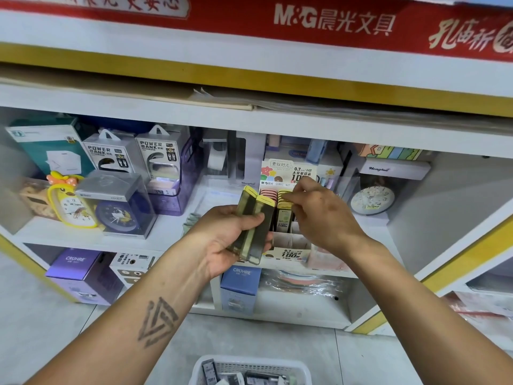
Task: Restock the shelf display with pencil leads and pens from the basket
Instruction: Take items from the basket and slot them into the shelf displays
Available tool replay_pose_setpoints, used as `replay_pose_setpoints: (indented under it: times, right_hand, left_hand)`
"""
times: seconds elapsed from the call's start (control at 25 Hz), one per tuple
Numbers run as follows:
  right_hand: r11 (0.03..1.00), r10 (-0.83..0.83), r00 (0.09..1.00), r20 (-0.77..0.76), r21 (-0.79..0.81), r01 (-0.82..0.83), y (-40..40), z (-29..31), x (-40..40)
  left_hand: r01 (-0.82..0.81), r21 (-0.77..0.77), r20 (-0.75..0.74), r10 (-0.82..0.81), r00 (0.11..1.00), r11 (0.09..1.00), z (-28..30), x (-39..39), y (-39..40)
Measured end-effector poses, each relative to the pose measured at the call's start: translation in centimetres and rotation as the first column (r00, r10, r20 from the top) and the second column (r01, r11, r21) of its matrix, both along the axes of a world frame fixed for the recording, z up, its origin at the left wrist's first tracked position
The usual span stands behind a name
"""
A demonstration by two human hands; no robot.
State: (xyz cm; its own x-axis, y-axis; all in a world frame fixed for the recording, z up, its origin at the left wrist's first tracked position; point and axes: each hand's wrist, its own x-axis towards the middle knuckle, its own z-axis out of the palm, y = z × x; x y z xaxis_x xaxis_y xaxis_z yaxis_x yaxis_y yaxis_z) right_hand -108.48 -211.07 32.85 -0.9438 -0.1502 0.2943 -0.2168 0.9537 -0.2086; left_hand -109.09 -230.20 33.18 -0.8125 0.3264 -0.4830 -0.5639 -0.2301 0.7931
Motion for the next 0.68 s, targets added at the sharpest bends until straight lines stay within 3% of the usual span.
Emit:
replay_pose_setpoints:
  times: [0.04,0.12,0.2,0.28,0.68]
  right_hand:
    - [0.978,-0.008,0.998,0.06,-0.207,0.02,0.0,0.3,0.0]
    - [0.751,0.074,0.967,0.245,-0.651,0.108,-0.3,1.0,0.3]
    - [0.551,0.179,0.926,0.333,-0.814,0.186,-0.9,1.3,0.7]
    - [0.48,0.197,0.924,0.328,-0.854,0.201,-1.0,1.4,0.8]
    - [0.614,0.023,0.975,0.22,-0.773,0.16,2.7,2.3,0.5]
  left_hand:
    - [0.003,-0.003,-0.006,-0.003,1.0,1.0,0.0,0.0,0.1]
    - [0.021,-0.009,-0.03,-0.022,0.999,1.0,-0.1,0.0,0.3]
    - [0.051,-0.007,-0.051,-0.051,0.997,0.999,-0.2,0.1,0.4]
    - [0.074,-0.002,-0.056,-0.074,0.996,0.997,-0.3,0.1,0.6]
    - [-0.062,-0.097,-0.026,0.06,0.998,0.993,-0.5,-0.8,0.1]
